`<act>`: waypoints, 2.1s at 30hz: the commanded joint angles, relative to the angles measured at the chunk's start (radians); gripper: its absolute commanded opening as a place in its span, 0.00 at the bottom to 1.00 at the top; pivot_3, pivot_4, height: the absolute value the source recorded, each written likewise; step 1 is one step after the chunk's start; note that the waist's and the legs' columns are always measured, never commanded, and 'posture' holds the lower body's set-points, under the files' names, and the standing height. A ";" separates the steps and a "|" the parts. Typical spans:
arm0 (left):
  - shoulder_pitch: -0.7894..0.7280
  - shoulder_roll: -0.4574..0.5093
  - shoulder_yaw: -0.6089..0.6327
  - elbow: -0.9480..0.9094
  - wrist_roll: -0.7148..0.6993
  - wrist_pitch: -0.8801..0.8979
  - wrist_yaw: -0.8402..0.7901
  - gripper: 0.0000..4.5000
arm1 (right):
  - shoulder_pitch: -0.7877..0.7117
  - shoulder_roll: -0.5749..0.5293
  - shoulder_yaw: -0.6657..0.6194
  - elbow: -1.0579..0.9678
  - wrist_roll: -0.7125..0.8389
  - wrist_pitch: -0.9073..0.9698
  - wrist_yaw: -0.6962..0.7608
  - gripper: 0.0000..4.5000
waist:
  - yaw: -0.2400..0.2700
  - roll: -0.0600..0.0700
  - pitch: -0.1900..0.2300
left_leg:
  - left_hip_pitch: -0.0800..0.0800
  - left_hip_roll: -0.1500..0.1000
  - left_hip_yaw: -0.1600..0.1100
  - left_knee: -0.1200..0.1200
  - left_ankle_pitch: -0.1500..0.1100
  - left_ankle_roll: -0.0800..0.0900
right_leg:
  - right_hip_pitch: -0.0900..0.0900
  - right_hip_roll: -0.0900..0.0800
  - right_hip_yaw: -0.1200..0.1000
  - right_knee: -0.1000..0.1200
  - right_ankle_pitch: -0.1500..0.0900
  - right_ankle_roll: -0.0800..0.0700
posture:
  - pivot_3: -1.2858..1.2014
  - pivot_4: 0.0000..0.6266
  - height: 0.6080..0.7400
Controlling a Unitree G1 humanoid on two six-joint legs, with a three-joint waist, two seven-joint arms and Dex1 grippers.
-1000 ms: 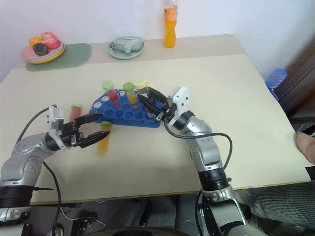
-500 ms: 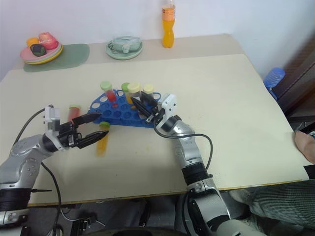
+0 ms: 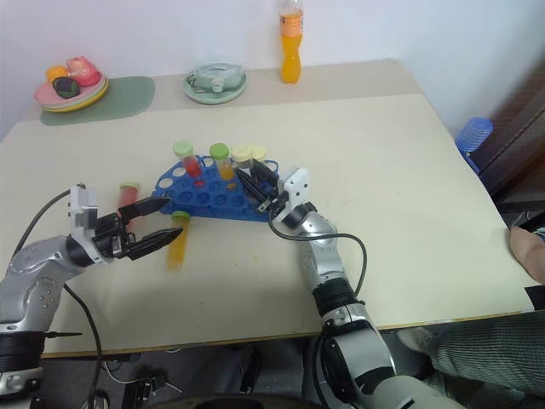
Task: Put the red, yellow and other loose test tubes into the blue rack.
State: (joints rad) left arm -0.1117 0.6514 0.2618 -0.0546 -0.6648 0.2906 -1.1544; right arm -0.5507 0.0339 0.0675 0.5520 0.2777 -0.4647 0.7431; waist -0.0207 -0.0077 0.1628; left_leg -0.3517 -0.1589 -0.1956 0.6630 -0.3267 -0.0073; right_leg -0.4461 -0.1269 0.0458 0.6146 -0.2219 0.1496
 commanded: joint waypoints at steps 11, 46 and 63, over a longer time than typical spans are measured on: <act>-0.022 0.010 0.021 -0.018 -0.015 -0.006 -0.008 1.00 | 0.044 0.002 0.036 -0.030 -0.045 -0.007 0.005 0.19 | 0.000 0.000 -0.001 | 0.001 0.001 0.000 0.000 0.000 0.000 | 0.000 0.001 0.000 0.000 0.000 0.000 | 0.52 0.24 1.00; 0.005 -0.036 0.081 -0.198 -0.123 0.196 0.278 1.00 | 0.173 -0.191 0.028 -0.231 -0.092 0.048 0.008 0.98 | 0.004 0.001 -0.001 | 0.005 0.011 0.005 0.000 -0.004 -0.006 | 0.001 0.010 0.000 0.000 0.003 -0.006 | 0.52 0.24 1.00; 0.038 0.081 0.280 -0.521 -0.701 0.951 1.432 1.00 | 0.376 -0.627 -0.088 -0.746 0.111 0.470 0.198 0.98 | 0.033 -0.001 0.000 | 0.007 0.012 0.008 0.001 -0.005 -0.006 | 0.003 0.010 0.001 -0.001 0.003 -0.006 | 0.52 0.24 1.00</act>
State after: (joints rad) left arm -0.0479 0.7036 0.5195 -0.5786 -1.2064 1.2051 0.1413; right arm -0.1515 -0.5830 -0.0069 -0.1515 0.3675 0.0000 0.9302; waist 0.0125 -0.0084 0.1629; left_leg -0.3448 -0.1465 -0.1875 0.6639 -0.3315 -0.0132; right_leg -0.4427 -0.1171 0.0470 0.6141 -0.2188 0.1439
